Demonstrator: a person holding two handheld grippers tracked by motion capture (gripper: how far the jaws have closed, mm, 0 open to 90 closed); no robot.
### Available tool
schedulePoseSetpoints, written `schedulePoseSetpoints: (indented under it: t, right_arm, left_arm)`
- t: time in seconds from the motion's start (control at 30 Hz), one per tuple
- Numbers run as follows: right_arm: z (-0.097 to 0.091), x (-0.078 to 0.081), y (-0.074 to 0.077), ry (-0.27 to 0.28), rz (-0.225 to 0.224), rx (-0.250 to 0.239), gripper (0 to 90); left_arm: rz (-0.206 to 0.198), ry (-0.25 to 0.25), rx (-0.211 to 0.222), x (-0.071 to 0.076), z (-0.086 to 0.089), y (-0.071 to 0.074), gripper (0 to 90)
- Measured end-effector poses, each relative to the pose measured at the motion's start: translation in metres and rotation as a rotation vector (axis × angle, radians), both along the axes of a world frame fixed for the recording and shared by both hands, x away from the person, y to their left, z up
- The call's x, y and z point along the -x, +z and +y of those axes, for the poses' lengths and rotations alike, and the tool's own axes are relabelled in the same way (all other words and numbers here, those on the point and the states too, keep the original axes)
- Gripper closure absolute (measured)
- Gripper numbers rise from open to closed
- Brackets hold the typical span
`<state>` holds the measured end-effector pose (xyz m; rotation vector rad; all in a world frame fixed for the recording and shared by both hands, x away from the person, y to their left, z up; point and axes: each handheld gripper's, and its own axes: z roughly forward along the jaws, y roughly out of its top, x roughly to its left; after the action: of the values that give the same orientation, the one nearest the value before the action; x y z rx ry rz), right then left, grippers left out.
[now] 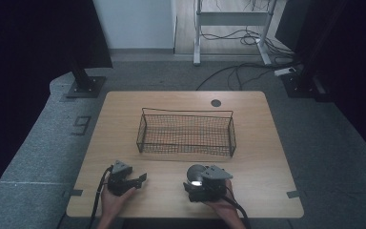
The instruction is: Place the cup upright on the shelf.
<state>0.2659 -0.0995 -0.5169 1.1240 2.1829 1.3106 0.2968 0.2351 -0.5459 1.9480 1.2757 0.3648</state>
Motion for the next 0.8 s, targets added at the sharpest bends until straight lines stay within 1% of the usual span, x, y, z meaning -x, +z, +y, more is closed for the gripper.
schedulePoseSetpoints:
  t: [0.13, 0.27, 0.33, 0.4, 0.47, 0.63, 0.8]
  right_arm:
    - [0.0032, -0.0017, -0.0036, 0.001, 0.002, 0.015, 0.6]
    - [0.0024, -0.0026, -0.0056, -0.010, -0.002, 0.029, 6.5]
    - [0.0010, -0.0038, -0.0065, -0.012, 0.010, 0.027, 9.2]
    - [-0.0007, -0.0043, -0.0078, -0.019, 0.006, 0.023, 12.7]
    - [-0.0014, -0.0043, -0.0086, -0.016, 0.005, 0.020, 13.2]
    - [-0.0009, -0.0036, -0.0074, -0.012, -0.012, 0.046, 15.2]
    - [-0.0031, -0.0047, -0.0069, -0.021, -0.010, 0.039, 18.1]
  left_arm:
    - [0.002, -0.002, 0.000, -0.0002, -0.0002, -0.0001, 26.7]
    - [0.003, -0.005, -0.005, -0.0001, -0.0005, 0.0000, 26.7]
    - [0.002, -0.006, -0.005, 0.0000, -0.0008, 0.0000, 26.7]
    - [0.002, -0.007, -0.006, 0.0000, -0.0008, 0.0000, 26.7]
    - [0.002, -0.008, -0.005, 0.0000, -0.0008, 0.0000, 26.7]
    - [0.003, -0.010, -0.003, -0.0001, -0.0007, 0.0000, 26.7]
    - [0.003, -0.012, -0.002, -0.0002, -0.0006, 0.0000, 26.7]
